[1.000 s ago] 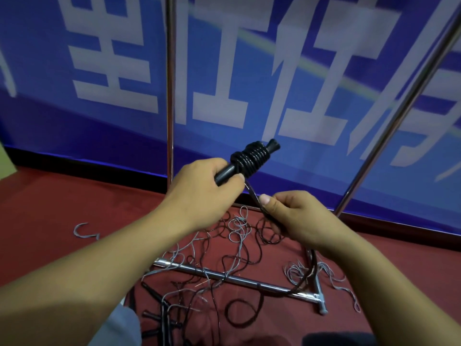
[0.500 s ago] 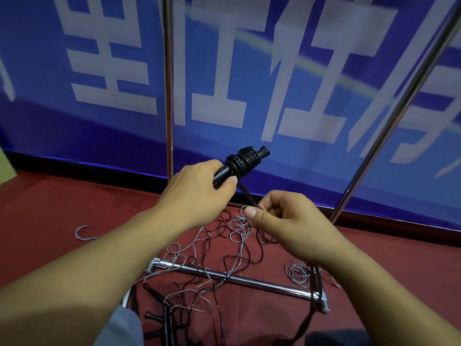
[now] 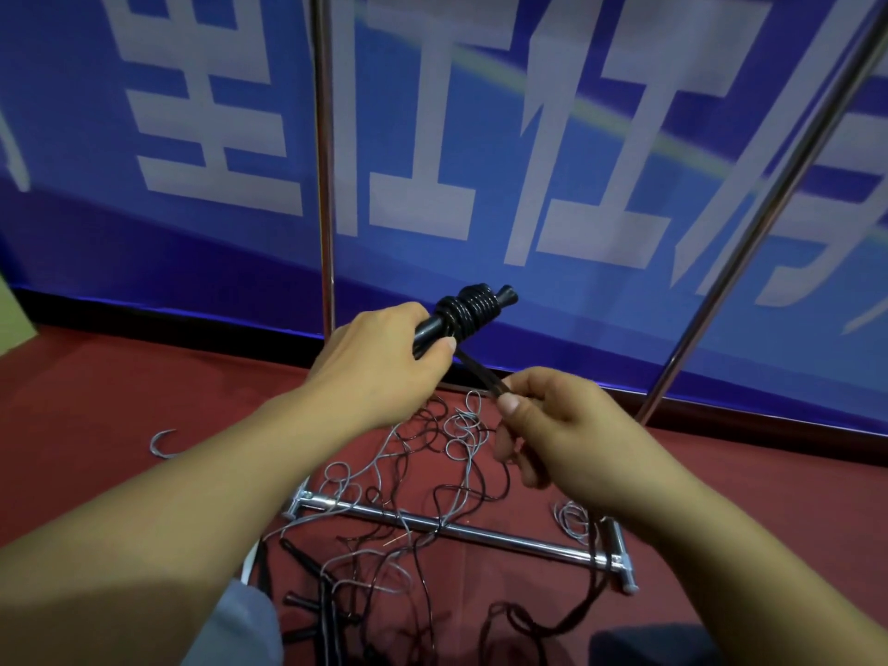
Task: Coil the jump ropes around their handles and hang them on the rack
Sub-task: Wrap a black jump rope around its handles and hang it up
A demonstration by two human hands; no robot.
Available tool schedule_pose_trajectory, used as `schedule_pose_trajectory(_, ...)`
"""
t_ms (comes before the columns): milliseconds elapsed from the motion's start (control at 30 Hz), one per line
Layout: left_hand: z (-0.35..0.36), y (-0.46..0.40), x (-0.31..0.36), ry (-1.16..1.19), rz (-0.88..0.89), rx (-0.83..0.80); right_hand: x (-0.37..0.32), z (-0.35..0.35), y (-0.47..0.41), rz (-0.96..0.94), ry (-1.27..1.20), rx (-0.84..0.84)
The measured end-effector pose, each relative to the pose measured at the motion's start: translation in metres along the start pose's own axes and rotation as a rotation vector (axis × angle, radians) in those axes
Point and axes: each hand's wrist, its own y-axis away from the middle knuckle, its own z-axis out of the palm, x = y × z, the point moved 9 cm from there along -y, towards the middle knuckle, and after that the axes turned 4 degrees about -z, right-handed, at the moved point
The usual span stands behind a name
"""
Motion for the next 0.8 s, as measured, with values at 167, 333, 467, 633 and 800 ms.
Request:
schedule_pose_trajectory(167,-0.006,0.001,0.007,0.020,0.036,0.065,0.018,-0.001,0.002,0.208,-0.249,-0.008)
schedule_pose_trajectory(333,-0.019,-0.003,0.002,0.025,0.029,0.146,0.032,-0.004,0.003,0.302,-0.292,-0.009)
schedule_pose_trajectory(467,-0.031,-0.012,-0.017,0.029,-0.051,0.215,0.028,-0.006,0.004,0.232,-0.124,0.003)
schedule_pose_trajectory(633,-0.022,-0.018,-0.039,-0.017,-0.082,0.150,-0.003,-0.003,0.007,-0.027,0.135,-0.007)
schedule_pose_trajectory(800,0.006,-0.018,-0.044,-0.138,-0.080,0.013,-0.011,0.003,0.006,-0.105,0.194,-0.038)
